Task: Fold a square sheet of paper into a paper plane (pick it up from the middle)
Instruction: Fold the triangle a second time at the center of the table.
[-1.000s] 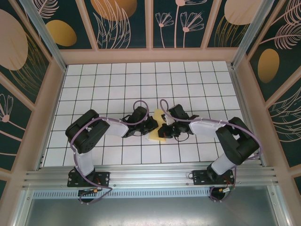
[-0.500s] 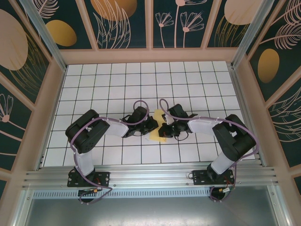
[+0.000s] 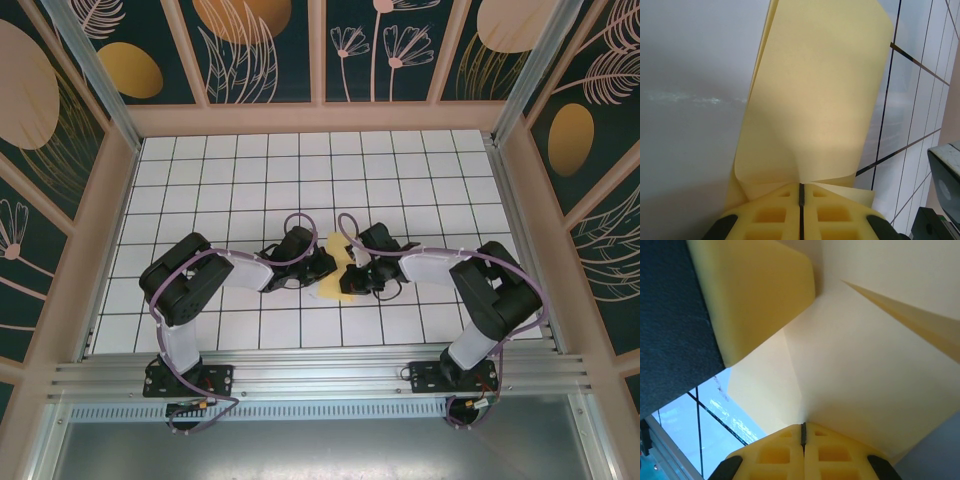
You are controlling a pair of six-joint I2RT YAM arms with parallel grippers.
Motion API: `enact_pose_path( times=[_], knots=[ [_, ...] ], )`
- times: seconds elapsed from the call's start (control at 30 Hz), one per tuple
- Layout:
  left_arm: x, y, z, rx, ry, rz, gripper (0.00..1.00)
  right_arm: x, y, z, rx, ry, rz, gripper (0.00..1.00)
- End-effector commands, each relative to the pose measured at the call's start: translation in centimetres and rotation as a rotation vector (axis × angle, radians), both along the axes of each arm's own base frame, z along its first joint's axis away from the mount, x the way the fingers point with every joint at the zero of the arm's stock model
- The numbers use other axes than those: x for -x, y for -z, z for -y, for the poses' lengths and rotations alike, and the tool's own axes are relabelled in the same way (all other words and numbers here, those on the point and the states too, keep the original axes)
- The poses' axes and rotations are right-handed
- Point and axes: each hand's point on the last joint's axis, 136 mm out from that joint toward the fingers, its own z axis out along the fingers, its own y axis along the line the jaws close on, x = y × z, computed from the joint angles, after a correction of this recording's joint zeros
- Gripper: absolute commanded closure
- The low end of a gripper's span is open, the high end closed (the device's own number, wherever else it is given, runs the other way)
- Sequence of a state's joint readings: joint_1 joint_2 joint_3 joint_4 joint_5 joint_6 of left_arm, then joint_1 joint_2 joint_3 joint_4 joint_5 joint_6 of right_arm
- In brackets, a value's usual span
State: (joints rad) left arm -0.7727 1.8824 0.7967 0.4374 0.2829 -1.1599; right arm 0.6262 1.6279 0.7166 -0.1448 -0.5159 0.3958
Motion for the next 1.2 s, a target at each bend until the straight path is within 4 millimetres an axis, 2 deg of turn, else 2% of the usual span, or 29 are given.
enact_pose_path(
  times=[0.0,0.07,0.13,0.23,0.4,0.63,1.17],
  knots=[
    [1.5,3.4,-1.8,-0.100,0.010,-0.066,0.91,0.1,-1.3,0.4,0.023,-0.017,0.031,0.91],
    [1.5,3.4,-1.8,-0.101,0.010,-0.064,0.91,0.8,-2.6,-0.5,-0.021,-0.055,0.043,0.90],
    [1.5,3.3,-1.8,-0.102,0.009,-0.063,0.91,1.6,-2.9,-1.0,-0.029,-0.089,0.040,0.90],
    [1.5,3.3,-1.7,-0.099,0.010,-0.064,0.91,2.2,-1.9,-0.8,0.004,-0.101,0.024,0.90],
    [1.5,3.4,-1.7,-0.103,0.013,-0.065,0.92,2.0,0.2,0.9,0.121,-0.069,0.014,0.91],
    [1.6,3.5,-1.8,-0.105,0.014,-0.065,0.92,2.2,1.4,2.0,0.173,-0.051,-0.009,0.91],
    [1.5,3.6,-1.8,-0.110,0.019,-0.065,0.92,1.8,-0.5,1.5,0.053,-0.033,-0.022,0.90]
  ],
)
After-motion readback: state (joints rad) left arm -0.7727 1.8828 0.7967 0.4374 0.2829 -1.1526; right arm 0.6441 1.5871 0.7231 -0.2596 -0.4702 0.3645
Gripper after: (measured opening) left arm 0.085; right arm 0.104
